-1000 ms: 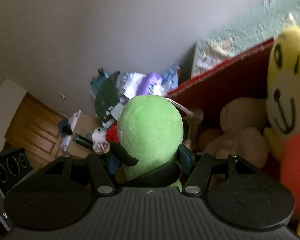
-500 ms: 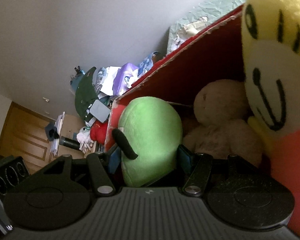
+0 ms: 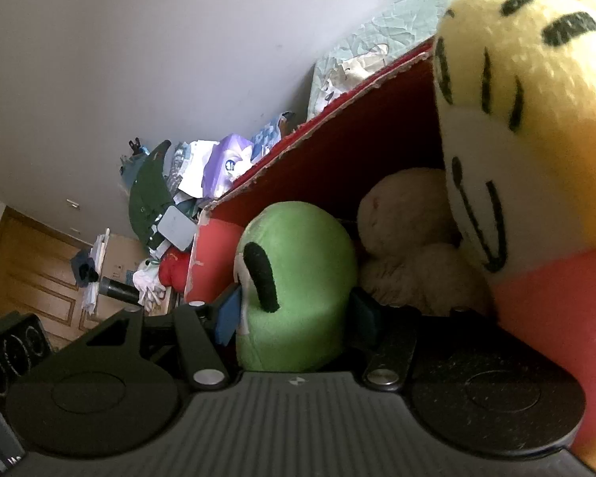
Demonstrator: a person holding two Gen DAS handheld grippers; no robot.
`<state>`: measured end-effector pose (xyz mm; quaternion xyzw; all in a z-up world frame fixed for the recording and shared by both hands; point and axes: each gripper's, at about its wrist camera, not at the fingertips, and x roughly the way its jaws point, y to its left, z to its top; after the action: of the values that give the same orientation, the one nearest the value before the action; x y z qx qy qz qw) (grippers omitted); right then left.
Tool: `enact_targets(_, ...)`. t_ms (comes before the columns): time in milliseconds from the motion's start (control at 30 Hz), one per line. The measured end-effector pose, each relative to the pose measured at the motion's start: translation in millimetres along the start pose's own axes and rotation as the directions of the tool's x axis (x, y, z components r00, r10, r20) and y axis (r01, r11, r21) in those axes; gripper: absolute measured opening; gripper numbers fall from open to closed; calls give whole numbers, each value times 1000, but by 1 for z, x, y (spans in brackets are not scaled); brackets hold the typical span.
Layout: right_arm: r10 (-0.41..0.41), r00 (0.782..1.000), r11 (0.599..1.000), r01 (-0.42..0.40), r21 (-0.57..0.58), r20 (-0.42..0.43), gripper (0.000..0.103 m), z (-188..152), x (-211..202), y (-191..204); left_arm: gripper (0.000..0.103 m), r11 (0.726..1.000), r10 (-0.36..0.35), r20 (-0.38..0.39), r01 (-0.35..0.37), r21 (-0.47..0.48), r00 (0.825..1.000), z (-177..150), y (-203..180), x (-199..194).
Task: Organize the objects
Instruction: 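Lower the green bean plush into the red box beside the teddy bear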
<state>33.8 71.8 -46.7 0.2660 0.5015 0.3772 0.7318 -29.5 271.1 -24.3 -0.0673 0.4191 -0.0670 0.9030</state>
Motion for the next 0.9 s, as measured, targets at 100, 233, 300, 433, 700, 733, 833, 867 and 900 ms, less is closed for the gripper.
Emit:
enact_targets(100,1,1000,1000,-1,1,-3,61,0,1,0,93,1000,4,-4,-4,4,1000,-1,1,0)
enact_targets(233,-1,1000,1000,1,-7,1,62,-1,1,2,94,999,26,-2,-26,25,1000,-2,-1,-3)
enact_targets(300,3,1000,1000,-3,-11,10,62,0,-1,3,94,999,42,-2,-42,28,999,-2,-1,-5)
enact_targets(433,1,999,999,0,-43,40,61,-1,-11,6,89,995,88,-5,-88,37,996,-5,1,-9)
enact_targets(700,12,999,995,-9,-98,33,53,-6,-9,14,82,986,140,5,-140,88,990,-8,-10,-18)
enact_targets(733,9,1000,994,-5,-106,30,52,-6,-7,16,82,984,148,13,-148,96,989,-8,-11,-20)
enact_targets(833,18,1000,991,-18,-135,-2,51,-9,1,23,80,982,155,24,-157,102,988,-8,-12,-26)
enact_targets(867,22,1000,989,-23,-149,-8,51,-11,2,26,80,981,164,23,-165,97,986,-8,-11,-26)
enact_targets(900,27,1000,987,-29,-158,-14,51,-12,3,28,80,980,174,24,-176,91,984,-8,-9,-27)
